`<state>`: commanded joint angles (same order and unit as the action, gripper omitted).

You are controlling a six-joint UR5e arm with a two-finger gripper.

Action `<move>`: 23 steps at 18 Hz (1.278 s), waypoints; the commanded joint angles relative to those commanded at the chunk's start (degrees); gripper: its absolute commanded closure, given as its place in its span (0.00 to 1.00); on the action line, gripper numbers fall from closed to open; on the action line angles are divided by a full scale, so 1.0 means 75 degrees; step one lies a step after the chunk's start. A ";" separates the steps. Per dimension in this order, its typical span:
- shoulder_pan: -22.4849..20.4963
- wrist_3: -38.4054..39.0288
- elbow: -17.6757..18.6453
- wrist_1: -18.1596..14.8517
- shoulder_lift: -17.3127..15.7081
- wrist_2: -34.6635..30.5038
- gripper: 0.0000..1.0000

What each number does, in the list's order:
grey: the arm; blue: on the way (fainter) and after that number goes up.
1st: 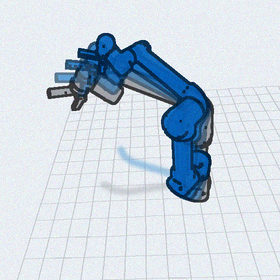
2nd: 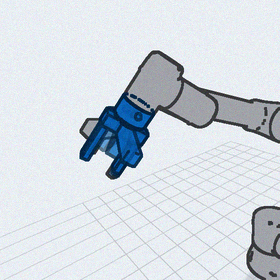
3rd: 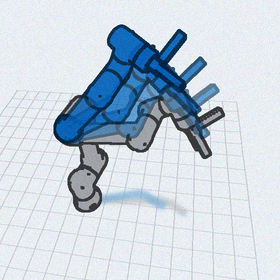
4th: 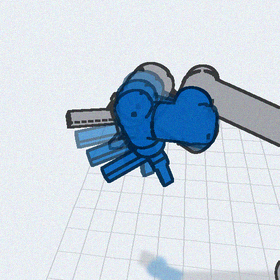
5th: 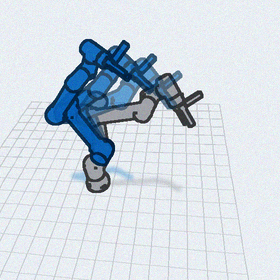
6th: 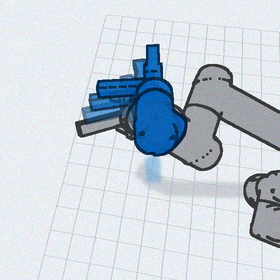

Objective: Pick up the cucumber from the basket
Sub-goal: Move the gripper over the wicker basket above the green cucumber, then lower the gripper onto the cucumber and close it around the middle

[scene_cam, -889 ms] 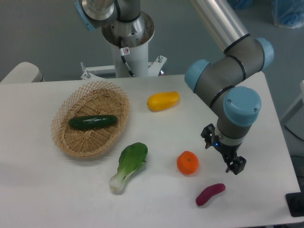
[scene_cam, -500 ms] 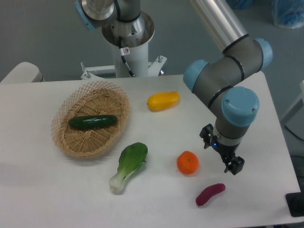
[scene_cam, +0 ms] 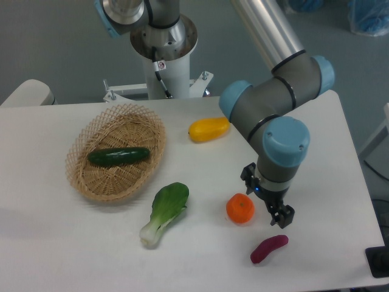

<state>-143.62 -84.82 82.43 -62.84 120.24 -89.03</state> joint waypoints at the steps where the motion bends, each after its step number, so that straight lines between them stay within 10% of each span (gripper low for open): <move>1: 0.0047 0.0012 0.0129 0.0000 -0.0082 0.0000 0.00; 17: 0.1418 -0.0023 0.3702 0.0164 -0.2706 0.0492 0.00; 23: 0.2155 0.0863 0.4255 0.0141 -0.3106 0.0527 0.00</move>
<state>-127.46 -78.34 114.34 -61.79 96.94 -85.08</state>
